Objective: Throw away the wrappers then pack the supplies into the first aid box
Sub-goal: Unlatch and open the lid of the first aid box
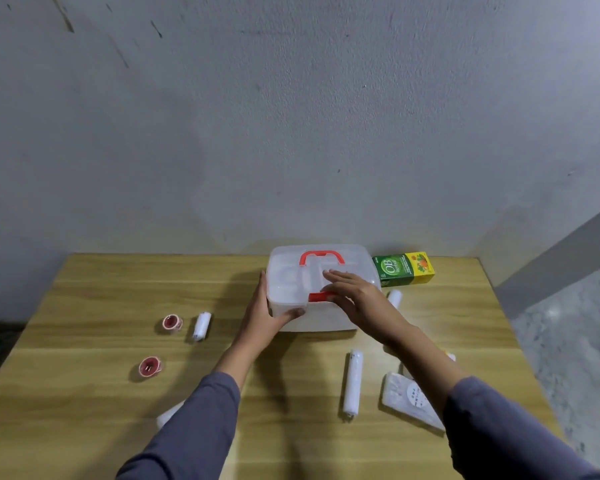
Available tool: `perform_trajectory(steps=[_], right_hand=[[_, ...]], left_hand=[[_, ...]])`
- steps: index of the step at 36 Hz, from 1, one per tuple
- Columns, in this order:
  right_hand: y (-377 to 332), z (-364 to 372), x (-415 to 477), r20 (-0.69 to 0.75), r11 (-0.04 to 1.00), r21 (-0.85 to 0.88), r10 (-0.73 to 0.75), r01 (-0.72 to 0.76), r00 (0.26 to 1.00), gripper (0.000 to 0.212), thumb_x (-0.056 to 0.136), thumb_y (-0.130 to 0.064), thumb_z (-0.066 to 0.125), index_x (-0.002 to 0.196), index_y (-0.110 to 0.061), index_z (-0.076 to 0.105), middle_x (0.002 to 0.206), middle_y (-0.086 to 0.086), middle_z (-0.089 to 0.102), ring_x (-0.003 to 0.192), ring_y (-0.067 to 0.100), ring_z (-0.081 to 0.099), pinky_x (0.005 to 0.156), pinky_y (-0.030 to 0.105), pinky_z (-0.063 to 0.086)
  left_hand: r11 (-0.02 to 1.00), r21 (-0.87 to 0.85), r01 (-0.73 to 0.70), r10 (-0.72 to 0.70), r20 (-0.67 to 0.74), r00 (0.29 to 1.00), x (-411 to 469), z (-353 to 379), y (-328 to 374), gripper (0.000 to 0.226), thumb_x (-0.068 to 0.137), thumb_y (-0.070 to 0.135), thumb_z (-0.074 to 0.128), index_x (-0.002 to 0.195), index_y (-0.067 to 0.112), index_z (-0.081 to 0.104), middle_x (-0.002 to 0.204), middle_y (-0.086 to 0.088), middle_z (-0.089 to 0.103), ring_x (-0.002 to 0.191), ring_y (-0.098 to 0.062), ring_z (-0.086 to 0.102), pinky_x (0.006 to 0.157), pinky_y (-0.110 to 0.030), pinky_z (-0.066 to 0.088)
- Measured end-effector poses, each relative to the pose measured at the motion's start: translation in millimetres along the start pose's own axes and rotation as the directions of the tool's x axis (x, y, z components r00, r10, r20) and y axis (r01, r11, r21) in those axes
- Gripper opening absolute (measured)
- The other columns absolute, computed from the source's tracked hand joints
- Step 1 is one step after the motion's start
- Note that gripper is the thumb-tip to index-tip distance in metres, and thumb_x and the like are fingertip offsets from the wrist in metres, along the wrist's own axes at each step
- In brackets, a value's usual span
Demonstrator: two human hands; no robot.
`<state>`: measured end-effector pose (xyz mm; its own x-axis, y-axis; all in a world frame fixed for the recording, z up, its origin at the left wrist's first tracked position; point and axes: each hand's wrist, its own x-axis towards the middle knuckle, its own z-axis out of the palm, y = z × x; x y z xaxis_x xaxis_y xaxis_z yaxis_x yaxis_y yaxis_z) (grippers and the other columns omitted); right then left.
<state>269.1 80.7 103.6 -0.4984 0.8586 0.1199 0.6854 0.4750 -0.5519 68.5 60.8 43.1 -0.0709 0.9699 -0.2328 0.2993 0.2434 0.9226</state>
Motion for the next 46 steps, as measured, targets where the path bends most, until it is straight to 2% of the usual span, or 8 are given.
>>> perform_trajectory(steps=[8, 12, 19, 25, 30, 35, 39, 46], right_hand=[[-1, -2, 2, 0.011, 0.999, 0.027, 0.035, -0.035, 0.999, 0.023, 0.092, -0.012, 0.052, 0.11, -0.009, 0.066, 0.136, 0.01, 0.053, 0.132, 0.021, 0.043, 0.106, 0.034, 0.039], [-3, -4, 4, -0.021, 0.998, 0.046, 0.045, -0.044, 0.999, 0.024, 0.092, -0.011, 0.053, 0.113, -0.006, 0.065, 0.134, 0.01, 0.055, 0.13, 0.023, 0.046, 0.106, 0.038, 0.042], [-5, -11, 9, -0.007, 0.998, 0.05, 0.05, -0.049, 0.999, 0.025, 0.092, -0.014, 0.054, 0.114, -0.008, 0.064, 0.134, 0.01, 0.056, 0.129, 0.023, 0.047, 0.106, 0.034, 0.039], [-13, -32, 22, -0.092, 0.999, 0.042, 0.013, -0.009, 0.996, 0.03, 0.09, -0.022, 0.057, 0.118, -0.011, 0.062, 0.12, 0.007, 0.066, 0.108, 0.024, 0.062, 0.091, 0.038, 0.051], [-18, -53, 41, -0.191, 0.998, 0.048, -0.039, 0.049, 0.981, 0.022, 0.09, -0.023, 0.056, 0.11, -0.016, 0.065, 0.105, 0.002, 0.072, 0.09, 0.021, 0.067, 0.076, 0.035, 0.053], [-11, -62, 64, -0.322, 0.996, 0.06, -0.037, 0.059, 0.946, 0.021, 0.088, -0.02, 0.058, 0.105, -0.013, 0.068, 0.104, 0.005, 0.073, 0.096, 0.022, 0.068, 0.083, 0.041, 0.054], [4, -62, 79, -0.414, 0.999, 0.03, -0.028, 0.045, 0.91, 0.022, 0.086, -0.017, 0.061, 0.105, -0.01, 0.069, 0.106, 0.008, 0.072, 0.097, 0.023, 0.068, 0.087, 0.036, 0.053], [46, -62, 74, -0.563, 0.984, 0.123, 0.175, -0.127, 0.808, 0.023, 0.082, -0.011, 0.066, 0.105, -0.007, 0.068, 0.111, 0.011, 0.069, 0.101, 0.019, 0.063, 0.089, 0.017, 0.043]], left_hand=[[0.999, -0.039, 0.005, -0.005, 0.006, 1.0, 3, -1, -6, 0.113, 0.063, 0.038, 0.085, 0.15, 0.029, 0.014, 0.149, 0.007, 0.036, 0.134, -0.013, 0.034, 0.108, -0.036, 0.035], [0.997, -0.069, -0.021, 0.021, 0.002, 1.0, 4, -1, -6, 0.093, 0.067, 0.017, 0.085, 0.14, 0.036, 0.03, 0.122, 0.025, 0.05, 0.114, 0.0, 0.047, 0.09, -0.016, 0.042], [0.99, -0.126, -0.061, 0.062, 0.005, 0.998, 0, 2, 3, 0.079, 0.071, -0.002, 0.078, 0.134, 0.024, 0.037, 0.111, 0.02, 0.051, 0.1, 0.006, 0.049, 0.063, 0.0, 0.045], [0.993, -0.022, -0.117, 0.118, 0.074, 0.99, -2, -3, -7, 0.086, 0.066, 0.012, 0.085, 0.127, 0.044, 0.035, 0.119, 0.02, 0.054, 0.108, 0.014, 0.05, 0.085, -0.011, 0.048], [0.99, 0.052, -0.128, 0.121, 0.119, 0.985, -4, -5, -8, 0.091, 0.066, 0.025, 0.086, 0.131, 0.044, 0.025, 0.123, 0.03, 0.042, 0.108, 0.027, 0.039, 0.084, 0.0, 0.037], [0.993, 0.11, -0.05, 0.035, 0.132, 0.991, -5, -3, -18, 0.117, 0.066, 0.057, 0.077, 0.151, 0.03, 0.001, 0.151, 0.014, 0.025, 0.137, -0.006, 0.028, 0.111, -0.031, 0.031], [0.996, 0.09, 0.027, -0.036, 0.103, 0.994, -1, 0, -18, 0.114, 0.064, 0.068, 0.071, 0.15, 0.034, 0.003, 0.151, 0.005, 0.031, 0.137, -0.015, 0.034, 0.11, -0.046, 0.037], [0.985, 0.167, 0.032, -0.056, 0.136, 0.989, 0, -1, -21, 0.11, 0.079, 0.051, 0.068, 0.148, 0.032, -0.016, 0.159, 0.014, -0.002, 0.146, -0.007, 0.003, 0.115, -0.03, 0.016]])
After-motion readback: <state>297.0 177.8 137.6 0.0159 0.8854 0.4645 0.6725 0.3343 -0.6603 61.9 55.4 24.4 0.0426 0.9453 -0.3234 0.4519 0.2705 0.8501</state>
